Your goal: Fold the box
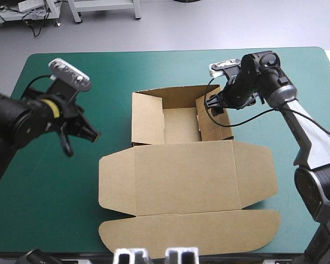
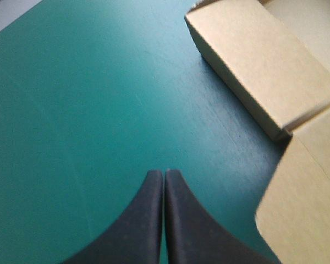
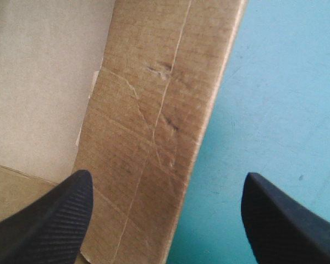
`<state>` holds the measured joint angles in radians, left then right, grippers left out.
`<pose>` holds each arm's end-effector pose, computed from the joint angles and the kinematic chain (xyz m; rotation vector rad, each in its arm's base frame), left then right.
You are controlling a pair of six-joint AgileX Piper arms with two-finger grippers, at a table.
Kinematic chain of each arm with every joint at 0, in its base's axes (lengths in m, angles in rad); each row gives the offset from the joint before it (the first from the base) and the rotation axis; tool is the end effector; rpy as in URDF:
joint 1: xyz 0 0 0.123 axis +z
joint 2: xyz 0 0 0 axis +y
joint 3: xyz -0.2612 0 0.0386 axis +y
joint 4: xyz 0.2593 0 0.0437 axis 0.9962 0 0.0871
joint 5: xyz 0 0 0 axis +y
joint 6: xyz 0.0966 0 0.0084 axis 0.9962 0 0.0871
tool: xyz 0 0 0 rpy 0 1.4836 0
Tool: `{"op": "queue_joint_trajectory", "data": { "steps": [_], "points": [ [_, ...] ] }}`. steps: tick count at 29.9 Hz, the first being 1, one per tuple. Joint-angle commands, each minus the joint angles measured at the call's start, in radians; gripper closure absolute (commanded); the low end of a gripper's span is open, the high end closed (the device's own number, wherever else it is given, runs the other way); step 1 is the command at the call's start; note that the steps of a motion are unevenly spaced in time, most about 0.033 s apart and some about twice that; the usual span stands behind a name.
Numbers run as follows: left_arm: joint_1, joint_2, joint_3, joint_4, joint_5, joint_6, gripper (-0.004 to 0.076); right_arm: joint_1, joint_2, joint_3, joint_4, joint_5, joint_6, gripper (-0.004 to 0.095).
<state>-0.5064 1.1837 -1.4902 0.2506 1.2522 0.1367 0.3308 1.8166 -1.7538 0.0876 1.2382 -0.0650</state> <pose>0.2152 -0.0932 0.4286 0.7451 2.2749 0.1523 0.3723 0.1363 0.3038 -0.5305 2.7426 0.1886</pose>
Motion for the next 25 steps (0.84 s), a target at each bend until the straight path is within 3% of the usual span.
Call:
{"op": "queue_joint_trajectory", "data": {
  "steps": [1,9,16,22,25],
  "points": [
    [-0.005,-0.182,0.15,-0.033,0.039,-0.024,0.0729,-0.001,-0.054,-0.031,0.005,-0.016,-0.02,0.0212],
    [-0.005,-0.435,0.46,-0.03,0.037,-0.146,0.073,-0.001,0.0,-0.021,0.028,0.011,-0.042,0.0321],
    [-0.005,-0.498,0.531,-0.137,0.037,-0.151,0.0729,-0.001,0.099,-0.021,0.062,-0.003,-0.068,0.0481],
    [-0.005,-0.503,0.54,-0.144,0.037,-0.151,0.073,-0.001,0.133,-0.021,-0.001,-0.008,-0.137,0.0728],
    [-0.005,-0.503,0.54,-0.144,0.037,-0.151,0.073,-0.001,0.133,-0.046,-0.101,-0.018,-0.159,0.0882]
  ]
}}
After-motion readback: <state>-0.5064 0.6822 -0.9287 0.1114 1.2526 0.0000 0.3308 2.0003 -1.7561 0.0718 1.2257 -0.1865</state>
